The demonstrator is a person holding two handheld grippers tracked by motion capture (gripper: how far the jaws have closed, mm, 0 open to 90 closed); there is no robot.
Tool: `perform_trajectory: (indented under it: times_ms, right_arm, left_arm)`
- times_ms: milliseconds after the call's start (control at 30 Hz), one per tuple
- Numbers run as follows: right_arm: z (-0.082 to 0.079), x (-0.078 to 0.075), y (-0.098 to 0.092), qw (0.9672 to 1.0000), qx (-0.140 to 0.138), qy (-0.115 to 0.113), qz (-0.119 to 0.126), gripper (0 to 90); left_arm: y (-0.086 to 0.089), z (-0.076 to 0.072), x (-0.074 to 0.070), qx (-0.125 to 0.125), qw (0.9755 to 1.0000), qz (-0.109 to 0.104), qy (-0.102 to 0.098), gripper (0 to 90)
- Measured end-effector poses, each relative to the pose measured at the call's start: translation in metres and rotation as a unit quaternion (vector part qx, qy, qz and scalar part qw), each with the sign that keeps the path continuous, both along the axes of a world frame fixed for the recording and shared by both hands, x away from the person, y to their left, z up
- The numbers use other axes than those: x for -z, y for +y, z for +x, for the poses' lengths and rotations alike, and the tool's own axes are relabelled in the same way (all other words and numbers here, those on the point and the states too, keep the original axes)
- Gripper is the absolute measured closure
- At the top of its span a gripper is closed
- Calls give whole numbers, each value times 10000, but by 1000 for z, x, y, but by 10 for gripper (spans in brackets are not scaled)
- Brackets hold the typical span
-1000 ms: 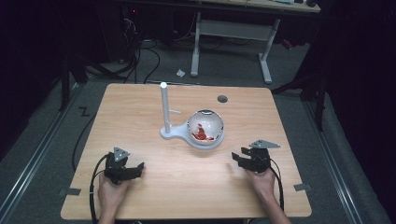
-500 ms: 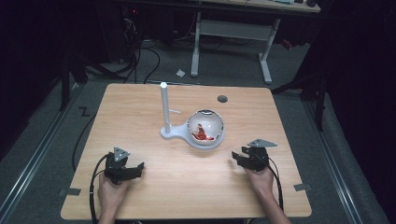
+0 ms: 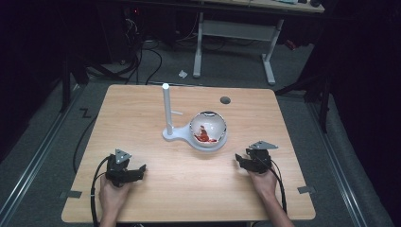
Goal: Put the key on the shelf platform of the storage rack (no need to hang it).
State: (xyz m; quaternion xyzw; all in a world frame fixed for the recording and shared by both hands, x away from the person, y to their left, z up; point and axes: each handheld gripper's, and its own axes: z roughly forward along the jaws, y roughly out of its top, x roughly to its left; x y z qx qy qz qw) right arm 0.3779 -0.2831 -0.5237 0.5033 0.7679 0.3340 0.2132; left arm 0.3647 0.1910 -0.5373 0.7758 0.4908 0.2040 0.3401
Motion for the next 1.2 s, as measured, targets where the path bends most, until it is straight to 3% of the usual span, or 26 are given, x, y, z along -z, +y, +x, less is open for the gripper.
perform_trajectory:
  times_ms: [533, 1200]
  right_arm:
    - [1, 5, 5, 10000, 8, 61, -58, 431]
    - [-2, 7, 7, 9999, 0, -57, -122, 407]
  left_arm:
    - [0, 0, 0, -1, 10000, 0, 1, 154]
    - [0, 0, 0, -5, 10000, 0, 1, 154]
